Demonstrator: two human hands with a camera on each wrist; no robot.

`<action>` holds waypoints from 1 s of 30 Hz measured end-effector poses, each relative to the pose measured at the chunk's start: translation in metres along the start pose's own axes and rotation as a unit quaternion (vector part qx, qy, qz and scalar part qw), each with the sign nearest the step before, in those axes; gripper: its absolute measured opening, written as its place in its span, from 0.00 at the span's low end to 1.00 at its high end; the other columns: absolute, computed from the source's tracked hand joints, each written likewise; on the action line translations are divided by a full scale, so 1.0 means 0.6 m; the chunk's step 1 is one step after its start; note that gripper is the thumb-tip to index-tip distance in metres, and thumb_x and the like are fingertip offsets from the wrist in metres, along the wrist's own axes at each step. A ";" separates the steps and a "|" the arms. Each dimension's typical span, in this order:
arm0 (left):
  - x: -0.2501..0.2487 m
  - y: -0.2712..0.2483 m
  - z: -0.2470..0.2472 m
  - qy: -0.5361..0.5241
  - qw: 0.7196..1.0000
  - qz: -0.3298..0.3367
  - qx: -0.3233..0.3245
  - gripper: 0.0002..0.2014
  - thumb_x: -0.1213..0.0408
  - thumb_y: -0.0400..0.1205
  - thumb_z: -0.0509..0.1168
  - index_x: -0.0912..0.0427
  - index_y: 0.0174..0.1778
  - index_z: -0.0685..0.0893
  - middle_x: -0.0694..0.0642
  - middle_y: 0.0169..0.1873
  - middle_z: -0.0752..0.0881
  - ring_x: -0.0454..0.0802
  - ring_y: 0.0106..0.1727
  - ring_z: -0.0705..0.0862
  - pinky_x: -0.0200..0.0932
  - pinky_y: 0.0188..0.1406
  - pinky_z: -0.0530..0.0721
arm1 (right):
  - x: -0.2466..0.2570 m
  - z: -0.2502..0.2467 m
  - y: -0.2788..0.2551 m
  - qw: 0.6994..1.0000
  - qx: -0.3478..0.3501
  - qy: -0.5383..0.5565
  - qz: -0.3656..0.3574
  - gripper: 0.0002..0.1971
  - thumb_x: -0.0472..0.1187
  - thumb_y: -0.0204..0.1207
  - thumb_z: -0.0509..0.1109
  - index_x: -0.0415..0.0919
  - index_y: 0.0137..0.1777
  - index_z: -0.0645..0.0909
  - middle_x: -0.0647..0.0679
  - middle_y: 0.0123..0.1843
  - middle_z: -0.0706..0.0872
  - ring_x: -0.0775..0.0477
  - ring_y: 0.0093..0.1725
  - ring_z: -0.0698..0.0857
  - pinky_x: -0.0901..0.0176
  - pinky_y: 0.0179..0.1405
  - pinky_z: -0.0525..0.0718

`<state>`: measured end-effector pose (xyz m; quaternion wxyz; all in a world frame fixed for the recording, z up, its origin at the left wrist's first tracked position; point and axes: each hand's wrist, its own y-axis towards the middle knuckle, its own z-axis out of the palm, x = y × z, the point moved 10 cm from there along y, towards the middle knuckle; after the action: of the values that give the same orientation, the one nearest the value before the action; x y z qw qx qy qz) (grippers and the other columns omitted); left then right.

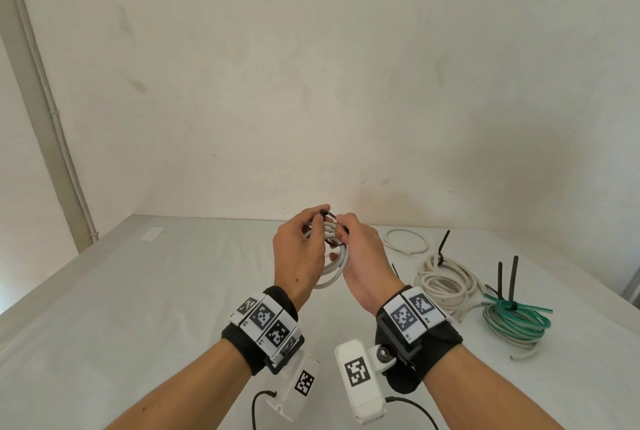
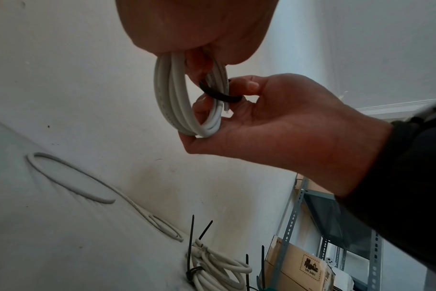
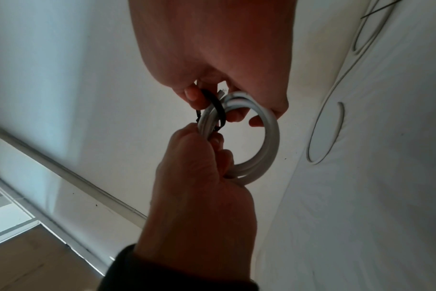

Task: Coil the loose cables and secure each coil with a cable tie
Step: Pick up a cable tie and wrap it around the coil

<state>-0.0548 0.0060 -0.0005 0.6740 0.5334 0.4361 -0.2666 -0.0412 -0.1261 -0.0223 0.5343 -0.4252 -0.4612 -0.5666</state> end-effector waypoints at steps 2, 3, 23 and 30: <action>-0.001 -0.002 -0.001 -0.001 1.000 0.001 0.000 0.13 0.68 0.90 0.62 0.54 0.59 0.93 0.48 0.47 0.94 0.41 0.48 0.92 0.32 0.48 0.86 | 0.000 0.000 0.000 1.000 0.004 -0.018 -0.003 0.26 0.42 0.86 0.62 0.49 0.22 0.71 0.53 0.30 0.80 0.48 0.43 0.79 0.49 0.45 0.74; -0.002 -0.003 -0.002 0.000 1.000 0.003 0.000 0.13 0.68 0.90 0.62 0.54 0.59 0.93 0.47 0.47 0.94 0.41 0.49 0.91 0.32 0.49 0.86 | 0.001 0.001 0.000 1.000 0.005 -0.026 -0.002 0.28 0.42 0.85 0.62 0.51 0.19 0.72 0.53 0.31 0.81 0.48 0.43 0.79 0.49 0.45 0.74; -0.013 -0.022 0.000 -0.008 1.000 0.018 0.009 0.14 0.72 0.87 0.66 0.55 0.60 0.94 0.45 0.48 0.94 0.35 0.48 0.91 0.25 0.44 0.84 | -0.009 0.014 -0.004 0.996 0.013 -0.086 0.002 0.22 0.52 0.92 0.58 0.47 0.51 0.93 0.51 0.48 0.96 0.51 0.52 0.91 0.44 0.58 0.84; 0.035 -0.015 -0.008 -0.014 0.998 -0.067 -0.010 0.12 0.67 0.85 0.67 0.47 0.49 0.95 0.45 0.43 0.95 0.44 0.50 0.93 0.56 0.60 0.90 | -0.023 0.010 0.001 0.994 -0.002 -0.109 -0.019 0.23 0.53 0.93 0.54 0.38 0.51 0.84 0.55 0.44 0.92 0.58 0.44 0.86 0.57 0.51 0.78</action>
<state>-0.0535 0.0101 -0.0236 0.6657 0.4924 0.4641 -0.3146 -0.0394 -0.1175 -0.0345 0.4690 -0.4770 -0.5235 -0.5276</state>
